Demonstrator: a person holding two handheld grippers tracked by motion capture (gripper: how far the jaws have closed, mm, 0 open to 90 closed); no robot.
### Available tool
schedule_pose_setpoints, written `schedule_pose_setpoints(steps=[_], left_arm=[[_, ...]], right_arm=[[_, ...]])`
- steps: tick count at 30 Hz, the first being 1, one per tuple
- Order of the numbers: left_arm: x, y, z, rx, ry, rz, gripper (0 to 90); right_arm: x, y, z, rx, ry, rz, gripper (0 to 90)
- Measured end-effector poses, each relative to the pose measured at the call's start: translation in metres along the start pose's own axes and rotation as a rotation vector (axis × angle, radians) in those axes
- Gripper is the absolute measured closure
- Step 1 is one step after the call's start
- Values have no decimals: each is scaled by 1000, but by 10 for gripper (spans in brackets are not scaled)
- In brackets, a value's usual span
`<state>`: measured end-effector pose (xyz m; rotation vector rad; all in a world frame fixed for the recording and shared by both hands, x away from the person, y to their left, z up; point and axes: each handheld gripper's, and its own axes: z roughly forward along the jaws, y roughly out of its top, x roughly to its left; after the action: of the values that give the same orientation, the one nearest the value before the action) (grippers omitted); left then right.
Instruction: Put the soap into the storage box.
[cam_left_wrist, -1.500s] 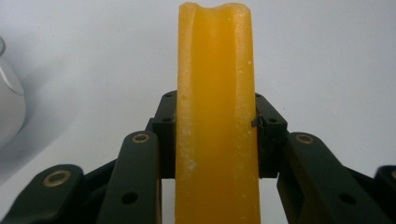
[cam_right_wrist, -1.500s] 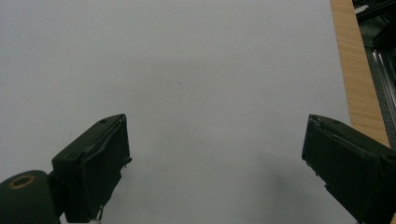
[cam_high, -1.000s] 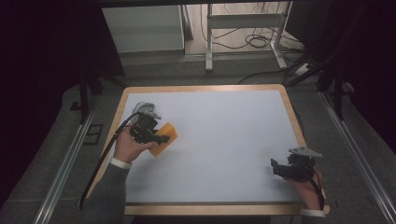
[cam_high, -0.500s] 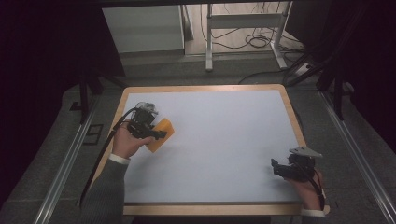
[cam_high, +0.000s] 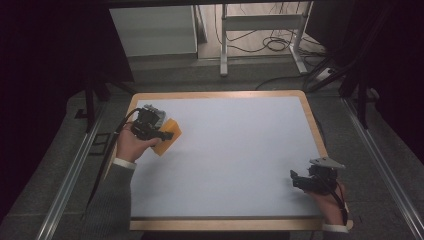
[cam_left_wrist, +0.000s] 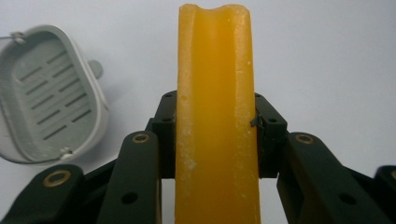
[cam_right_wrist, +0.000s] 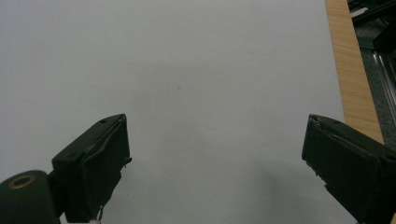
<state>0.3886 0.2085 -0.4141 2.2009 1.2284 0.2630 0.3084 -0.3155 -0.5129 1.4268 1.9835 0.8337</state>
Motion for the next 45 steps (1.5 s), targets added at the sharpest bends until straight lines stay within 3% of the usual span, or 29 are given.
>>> schedule_pose_setpoints(steps=[16, 26, 30, 45], left_arm=[[20, 11, -4, -16, -5, -52, 608], [34, 17, -5, -25, 18, -85, 608], [39, 20, -5, -30, 46, -91, 608], [59, 27, -1, -46, 53, -152, 608]], right_arm=[[-1, 0, 0, 2, -2, 6, 75], [-2, 0, -1, -1, -4, 8, 75], [-2, 0, -1, 0, -4, 9, 75], [-4, -1, -2, -1, -6, 15, 75]])
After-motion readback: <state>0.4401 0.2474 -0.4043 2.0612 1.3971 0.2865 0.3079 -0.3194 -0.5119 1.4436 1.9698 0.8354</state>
